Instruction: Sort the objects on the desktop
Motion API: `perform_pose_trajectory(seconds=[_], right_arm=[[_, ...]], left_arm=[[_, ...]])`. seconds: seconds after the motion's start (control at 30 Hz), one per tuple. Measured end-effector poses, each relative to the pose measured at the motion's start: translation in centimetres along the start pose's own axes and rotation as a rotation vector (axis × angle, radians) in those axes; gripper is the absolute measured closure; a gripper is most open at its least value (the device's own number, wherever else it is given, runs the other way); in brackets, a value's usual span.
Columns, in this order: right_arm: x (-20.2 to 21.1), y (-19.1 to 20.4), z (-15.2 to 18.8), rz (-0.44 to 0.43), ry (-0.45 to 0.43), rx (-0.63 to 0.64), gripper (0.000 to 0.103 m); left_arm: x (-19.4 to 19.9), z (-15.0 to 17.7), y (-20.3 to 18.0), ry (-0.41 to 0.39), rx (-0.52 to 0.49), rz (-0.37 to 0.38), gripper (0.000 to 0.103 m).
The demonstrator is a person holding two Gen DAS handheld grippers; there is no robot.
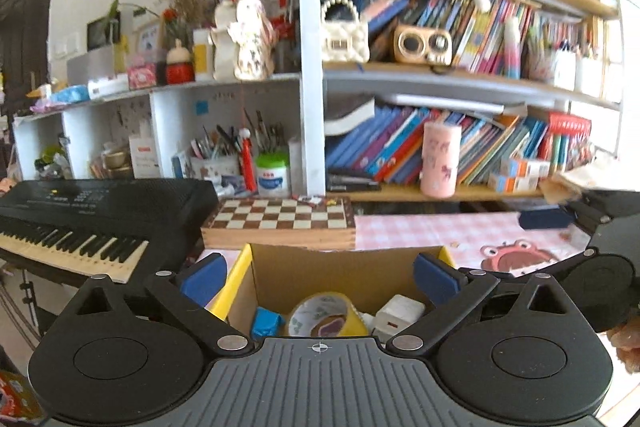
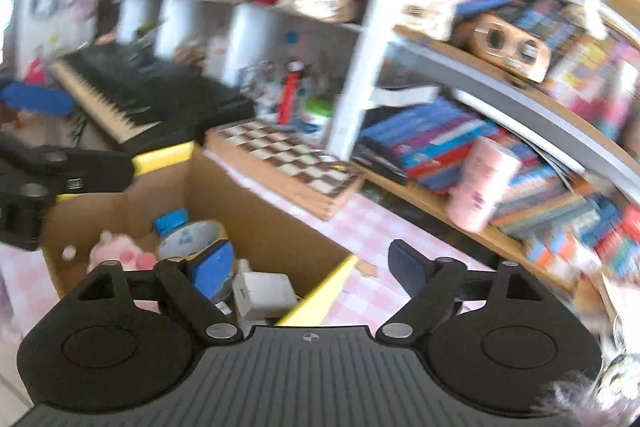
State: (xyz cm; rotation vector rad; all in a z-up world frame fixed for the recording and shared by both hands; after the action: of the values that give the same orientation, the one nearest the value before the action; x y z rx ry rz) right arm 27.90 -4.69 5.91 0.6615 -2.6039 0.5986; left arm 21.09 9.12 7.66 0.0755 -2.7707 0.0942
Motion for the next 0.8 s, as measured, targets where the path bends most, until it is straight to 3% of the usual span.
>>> perform_pose_trajectory(seconds=[0.23,0.4,0.8], right_arm=[[4.7,0.5,2.8,0.112,-0.008,-0.182,0.019],[8.4,1.8,4.9,0.177,-0.007,-0.27,0.019],[15.5,5.7,10.5,0.287,0.067,-0.364,0.019]], left_arm=[[4.1,2.1,0.1,-0.011,0.02,0.014,0.001],[6.8,4.1,-0.4,-0.028,-0.041,-0.021,0.001],[10.9,8.5,-1.4,0.042,-0.043,0.015,0.001]])
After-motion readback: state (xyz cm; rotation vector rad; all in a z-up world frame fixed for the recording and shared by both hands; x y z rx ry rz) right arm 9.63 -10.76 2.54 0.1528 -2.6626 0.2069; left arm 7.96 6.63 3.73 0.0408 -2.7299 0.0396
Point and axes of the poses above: each gripper's, at about its wrist camera, not at the fingertips, and x roughly against the way its jaws point, y to its left, z to its underside, the point moved 2 cm from there along -x, roughly the way its jaws point, and after that the axes turned 5 degrees about x, right-handed, at the moved point
